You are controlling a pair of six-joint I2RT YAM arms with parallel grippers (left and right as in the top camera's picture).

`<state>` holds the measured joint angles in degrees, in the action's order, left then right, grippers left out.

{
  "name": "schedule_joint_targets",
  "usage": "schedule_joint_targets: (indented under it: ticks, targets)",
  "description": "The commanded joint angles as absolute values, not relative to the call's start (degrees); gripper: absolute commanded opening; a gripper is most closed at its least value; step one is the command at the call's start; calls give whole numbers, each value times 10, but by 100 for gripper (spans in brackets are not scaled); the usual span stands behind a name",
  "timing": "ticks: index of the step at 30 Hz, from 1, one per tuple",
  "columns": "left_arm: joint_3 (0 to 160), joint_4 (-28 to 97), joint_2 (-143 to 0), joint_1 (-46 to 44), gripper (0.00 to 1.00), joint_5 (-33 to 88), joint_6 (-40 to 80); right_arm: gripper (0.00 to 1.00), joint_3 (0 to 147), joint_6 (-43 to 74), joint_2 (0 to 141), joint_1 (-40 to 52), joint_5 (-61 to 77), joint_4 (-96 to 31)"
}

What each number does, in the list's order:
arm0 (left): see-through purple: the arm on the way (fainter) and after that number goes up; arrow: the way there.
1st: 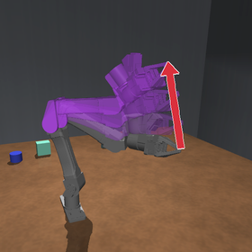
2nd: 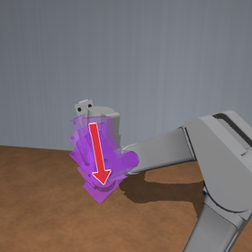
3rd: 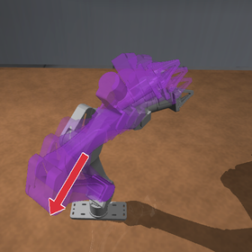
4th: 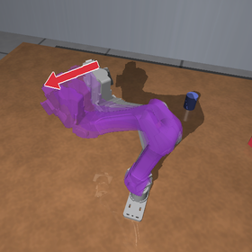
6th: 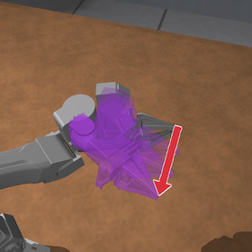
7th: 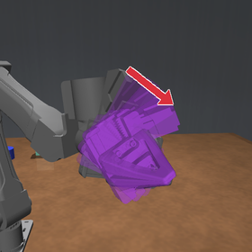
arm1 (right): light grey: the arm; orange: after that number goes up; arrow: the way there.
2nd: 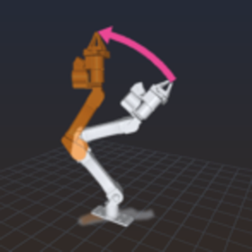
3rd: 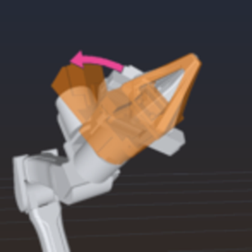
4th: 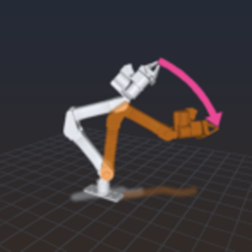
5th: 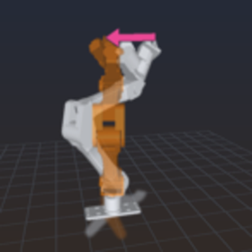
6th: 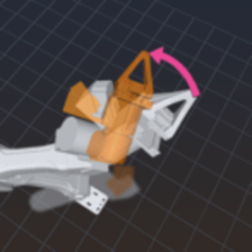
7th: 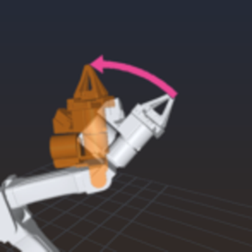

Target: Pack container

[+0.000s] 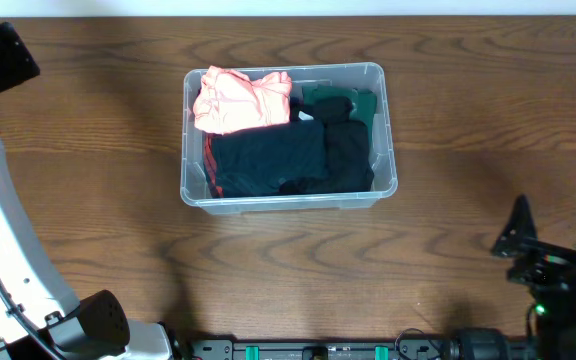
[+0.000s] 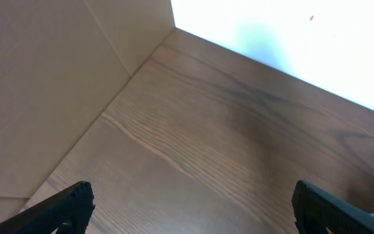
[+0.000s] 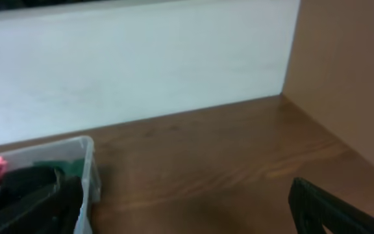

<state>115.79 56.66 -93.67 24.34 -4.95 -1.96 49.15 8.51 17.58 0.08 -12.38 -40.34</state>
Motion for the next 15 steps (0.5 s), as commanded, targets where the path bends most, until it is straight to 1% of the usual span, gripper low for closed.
schedule_joint_targets:
  ticks: [1, 6, 12, 15]
  targets:
    - [1155, 568, -941, 246, 98, -56, -23, 99, 411, 78, 141, -4, -112, -365]
    - [1155, 568, -941, 246, 98, -56, -23, 99, 307, 78, 83, -4, -96, -310]
    - [1155, 568, -941, 246, 98, -56, -23, 99, 237, 78, 5, -3, -90, -306]
    - [1155, 568, -941, 246, 98, -56, -23, 99, 218, 76, 4, 1, -84, -306]
